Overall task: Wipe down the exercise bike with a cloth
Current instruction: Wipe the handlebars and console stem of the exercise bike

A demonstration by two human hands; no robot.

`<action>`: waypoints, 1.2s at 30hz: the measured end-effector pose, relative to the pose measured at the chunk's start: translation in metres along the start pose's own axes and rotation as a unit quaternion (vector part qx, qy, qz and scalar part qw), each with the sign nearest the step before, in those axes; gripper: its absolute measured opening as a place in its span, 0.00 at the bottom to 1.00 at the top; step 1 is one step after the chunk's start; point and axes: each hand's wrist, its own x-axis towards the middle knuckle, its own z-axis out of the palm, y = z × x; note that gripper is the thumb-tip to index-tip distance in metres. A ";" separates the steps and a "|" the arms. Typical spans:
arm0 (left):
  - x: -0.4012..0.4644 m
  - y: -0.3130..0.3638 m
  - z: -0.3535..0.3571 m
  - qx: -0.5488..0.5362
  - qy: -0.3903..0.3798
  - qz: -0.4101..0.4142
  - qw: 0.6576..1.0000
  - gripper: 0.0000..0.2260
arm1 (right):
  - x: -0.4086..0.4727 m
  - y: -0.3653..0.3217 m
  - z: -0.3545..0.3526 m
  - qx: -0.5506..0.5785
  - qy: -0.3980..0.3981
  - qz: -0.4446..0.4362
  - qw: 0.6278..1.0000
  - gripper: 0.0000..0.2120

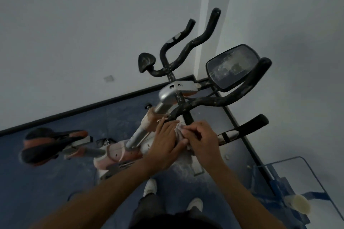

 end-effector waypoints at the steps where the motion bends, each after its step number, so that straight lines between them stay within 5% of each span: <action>1: -0.006 0.003 0.000 -0.038 0.011 -0.013 0.999 0.16 | 0.000 -0.003 0.003 0.013 -0.005 0.001 1.000 0.07; 6: -0.034 -0.007 -0.010 -0.150 0.009 -0.129 0.980 0.12 | 0.001 0.001 0.004 0.001 -0.092 -0.069 0.993 0.14; 13: -0.029 -0.051 -0.041 -0.121 0.006 -0.167 0.978 0.09 | 0.017 0.040 -0.016 -0.322 -0.066 -0.163 0.930 0.16; 20: 0.048 -0.091 -0.059 -0.082 -0.033 -0.073 0.993 0.17 | 0.015 0.039 -0.003 -0.444 -0.013 -0.143 0.884 0.13; 27: 0.138 -0.094 -0.065 -0.104 -0.015 0.010 0.994 0.06 | 0.017 0.036 0.012 -0.484 0.083 -0.112 0.864 0.10; 36: 0.184 -0.103 -0.037 0.023 -0.124 0.304 0.944 0.05 | 0.023 0.035 0.026 -0.530 0.181 -0.028 0.828 0.15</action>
